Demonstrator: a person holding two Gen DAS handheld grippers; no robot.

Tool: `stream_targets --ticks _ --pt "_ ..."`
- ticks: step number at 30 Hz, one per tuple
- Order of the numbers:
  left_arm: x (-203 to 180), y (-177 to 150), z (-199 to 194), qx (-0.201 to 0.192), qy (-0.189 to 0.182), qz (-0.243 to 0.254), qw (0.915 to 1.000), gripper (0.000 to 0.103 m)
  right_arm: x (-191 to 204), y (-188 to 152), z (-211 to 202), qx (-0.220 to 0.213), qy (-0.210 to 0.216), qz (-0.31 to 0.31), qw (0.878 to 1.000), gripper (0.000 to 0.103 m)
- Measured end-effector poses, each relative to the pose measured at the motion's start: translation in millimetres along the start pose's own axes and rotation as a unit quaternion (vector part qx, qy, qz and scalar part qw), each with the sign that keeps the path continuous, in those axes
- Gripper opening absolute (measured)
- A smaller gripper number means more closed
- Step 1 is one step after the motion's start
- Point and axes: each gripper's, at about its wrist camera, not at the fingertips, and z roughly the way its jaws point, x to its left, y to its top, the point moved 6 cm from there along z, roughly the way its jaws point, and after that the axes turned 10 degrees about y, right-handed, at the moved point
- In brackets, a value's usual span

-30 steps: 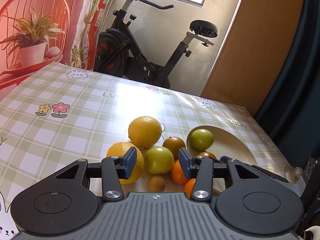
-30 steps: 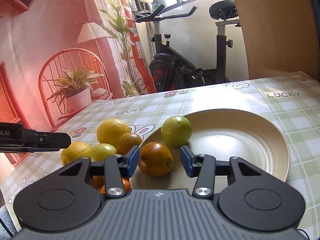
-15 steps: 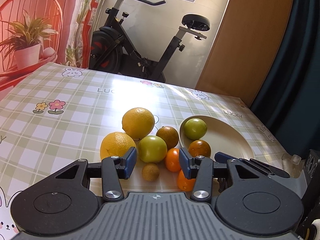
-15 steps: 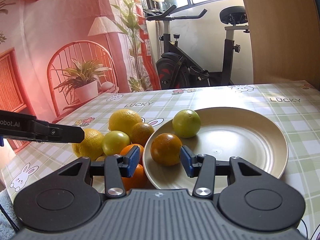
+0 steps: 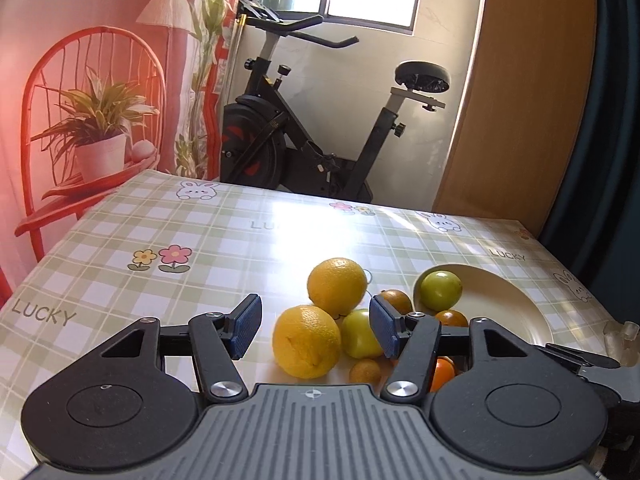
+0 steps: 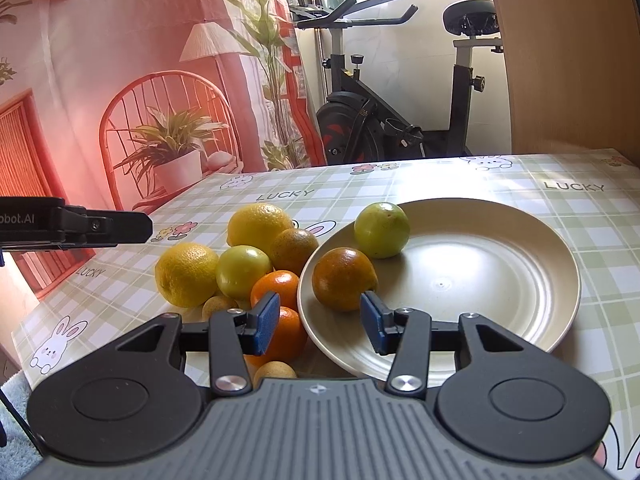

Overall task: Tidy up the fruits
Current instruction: 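Move the open left gripper back toward the remaining fruits, then close the left gripper around the large yellow lemon and lift it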

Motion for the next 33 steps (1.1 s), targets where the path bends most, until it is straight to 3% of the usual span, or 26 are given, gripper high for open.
stream_targets --ticks 6,10,19,29,33 --pt "32.8 15.3 9.3 0.009 0.032 -0.007 0.9994 0.062 13.4 13.6 0.5 -0.008 0.009 -0.009 1.0 0.052" --pt "45.3 25.6 10.5 0.013 -0.012 -0.038 0.9991 0.061 41.5 15.8 14.4 0.001 0.029 -0.05 0.998 0.052" --pt "35.7 24.1 20.8 0.024 -0.03 -0.012 0.9992 0.062 97.0 18.2 66.7 0.022 0.085 -0.108 0.99 0.052" --pt "29.0 13.4 52.4 0.086 -0.095 -0.039 0.991 0.062 98.4 12.6 92.9 0.05 0.082 -0.094 0.991 0.054" --pt "25.1 7.2 63.5 0.105 -0.111 -0.04 0.9875 0.062 100.7 12.4 97.2 0.054 0.081 -0.1 0.99 0.064"
